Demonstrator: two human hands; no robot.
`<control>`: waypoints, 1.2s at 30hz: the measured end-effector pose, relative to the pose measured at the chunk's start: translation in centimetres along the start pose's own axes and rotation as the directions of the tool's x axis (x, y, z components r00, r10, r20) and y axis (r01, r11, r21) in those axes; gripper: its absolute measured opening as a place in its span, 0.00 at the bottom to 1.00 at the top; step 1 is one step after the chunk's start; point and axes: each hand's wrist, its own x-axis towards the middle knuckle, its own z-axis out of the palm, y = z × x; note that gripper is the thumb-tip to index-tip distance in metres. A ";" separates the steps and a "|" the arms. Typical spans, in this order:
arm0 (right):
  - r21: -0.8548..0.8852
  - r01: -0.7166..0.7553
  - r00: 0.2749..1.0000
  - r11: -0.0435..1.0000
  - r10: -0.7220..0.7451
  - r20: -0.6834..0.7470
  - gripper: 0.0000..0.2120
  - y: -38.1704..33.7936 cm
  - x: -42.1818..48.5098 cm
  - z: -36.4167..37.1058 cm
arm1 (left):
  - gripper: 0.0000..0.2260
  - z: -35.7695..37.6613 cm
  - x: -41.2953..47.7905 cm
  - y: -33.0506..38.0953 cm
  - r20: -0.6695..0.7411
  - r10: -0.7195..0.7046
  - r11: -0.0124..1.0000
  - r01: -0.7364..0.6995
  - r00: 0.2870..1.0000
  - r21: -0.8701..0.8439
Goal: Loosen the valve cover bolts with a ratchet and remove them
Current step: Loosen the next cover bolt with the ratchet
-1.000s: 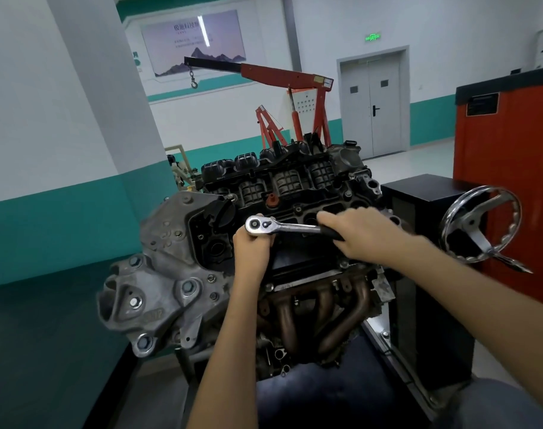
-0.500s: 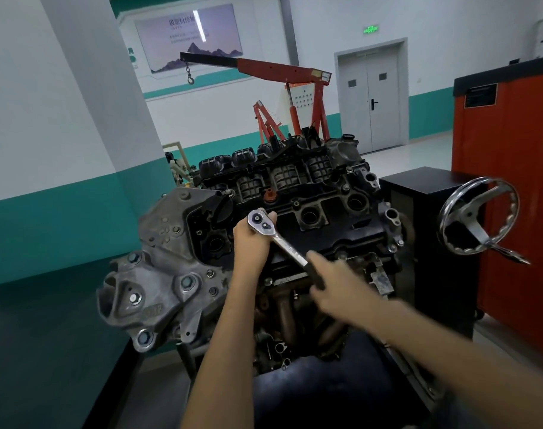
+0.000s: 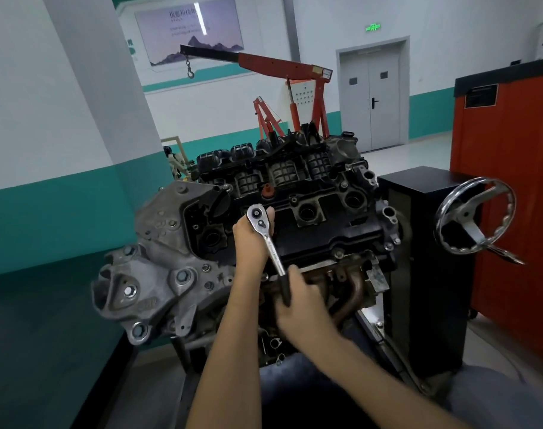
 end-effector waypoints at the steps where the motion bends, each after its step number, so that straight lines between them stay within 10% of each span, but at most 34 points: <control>1: 0.062 -0.013 1.000 0.998 0.014 -0.018 0.13 -0.6 -0.3 1.4 | 0.20 -0.1 0.1 0.0 -0.001 0.004 1.000 -0.004 1.000 0.017; 7: -0.186 0.098 0.989 0.978 -0.075 0.126 0.17 1.5 1.9 -5.1 | 0.21 -1.1 0.4 -0.2 0.084 -0.032 0.999 0.031 0.996 0.013; 14: -0.668 0.292 0.956 0.684 -0.234 0.179 0.16 1.4 7.2 -12.3 | 0.17 -1.3 0.0 0.4 0.094 -0.016 0.998 0.010 0.995 0.064; 19: -0.156 0.006 1.000 0.988 -0.009 -0.015 0.18 0.8 0.3 -3.4 | 0.19 -0.1 -0.5 -0.3 0.000 -0.043 0.999 0.043 0.999 -0.016; 24: 0.174 -0.093 0.995 0.980 0.099 -0.025 0.18 -1.3 -0.6 2.7 | 0.21 0.0 0.0 -0.4 -0.009 -0.001 0.997 0.002 1.000 0.080; 29: -0.195 0.053 0.990 0.979 -0.026 0.137 0.19 2.0 2.2 -6.2 | 0.20 -0.5 0.2 -0.5 0.072 -0.047 0.999 0.049 0.996 -0.018; 36: -0.750 0.344 0.935 0.565 -0.278 0.220 0.16 0.7 8.0 -12.5 | 0.07 -1.3 -0.3 -0.3 0.056 -0.043 0.998 0.045 0.998 -0.042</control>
